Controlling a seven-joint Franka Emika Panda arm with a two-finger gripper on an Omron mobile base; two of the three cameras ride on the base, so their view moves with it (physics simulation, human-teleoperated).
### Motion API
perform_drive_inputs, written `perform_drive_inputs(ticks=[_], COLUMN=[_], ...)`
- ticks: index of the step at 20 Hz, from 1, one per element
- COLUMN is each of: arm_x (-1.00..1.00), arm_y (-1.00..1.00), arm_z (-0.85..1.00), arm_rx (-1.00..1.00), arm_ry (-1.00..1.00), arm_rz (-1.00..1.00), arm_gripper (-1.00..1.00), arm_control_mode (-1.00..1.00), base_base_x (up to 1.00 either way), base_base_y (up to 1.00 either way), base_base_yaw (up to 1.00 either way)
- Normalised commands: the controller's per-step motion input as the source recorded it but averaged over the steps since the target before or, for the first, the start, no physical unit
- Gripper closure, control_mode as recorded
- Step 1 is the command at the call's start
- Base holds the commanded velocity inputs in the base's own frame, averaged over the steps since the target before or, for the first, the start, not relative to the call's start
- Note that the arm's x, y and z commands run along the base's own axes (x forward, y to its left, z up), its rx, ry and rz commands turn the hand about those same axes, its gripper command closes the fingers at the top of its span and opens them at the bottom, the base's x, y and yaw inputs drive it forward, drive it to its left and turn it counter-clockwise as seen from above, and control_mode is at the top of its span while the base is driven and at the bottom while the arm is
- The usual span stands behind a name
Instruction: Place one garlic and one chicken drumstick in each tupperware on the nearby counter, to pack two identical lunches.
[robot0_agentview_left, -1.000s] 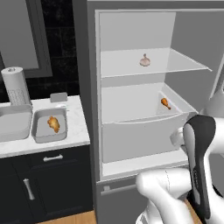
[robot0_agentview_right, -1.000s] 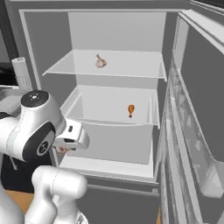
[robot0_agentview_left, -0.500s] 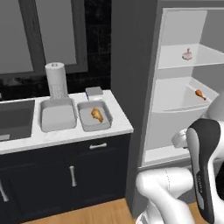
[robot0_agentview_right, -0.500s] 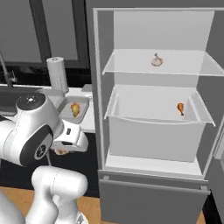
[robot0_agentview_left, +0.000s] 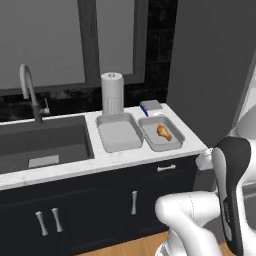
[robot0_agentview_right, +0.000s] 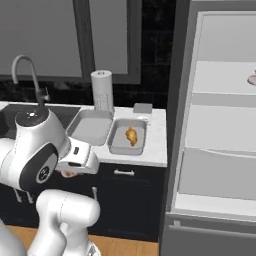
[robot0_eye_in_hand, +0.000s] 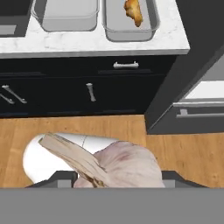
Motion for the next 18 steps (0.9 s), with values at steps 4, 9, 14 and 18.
perform_drive_inputs(ticks=[4,9,14,18], arm_x=[0.0,0.0,0.85,1.0], arm_y=[0.0,0.0,-0.01,0.0], arm_z=[0.0,0.0,0.0,-0.06], arm_rx=[0.0,0.0,-0.01,-0.04], arm_ry=[0.0,0.0,0.1,0.03], arm_rz=[0.0,0.0,-0.03,-0.03], arm_gripper=[1.0,1.0,1.0,1.0], arm_control_mode=[1.0,1.0,-1.0,-1.0], base_base_x=[0.99,0.72,0.0,0.0], base_base_y=[0.05,-0.1,0.0,0.0], base_base_yaw=[0.0,0.0,0.0,0.0])
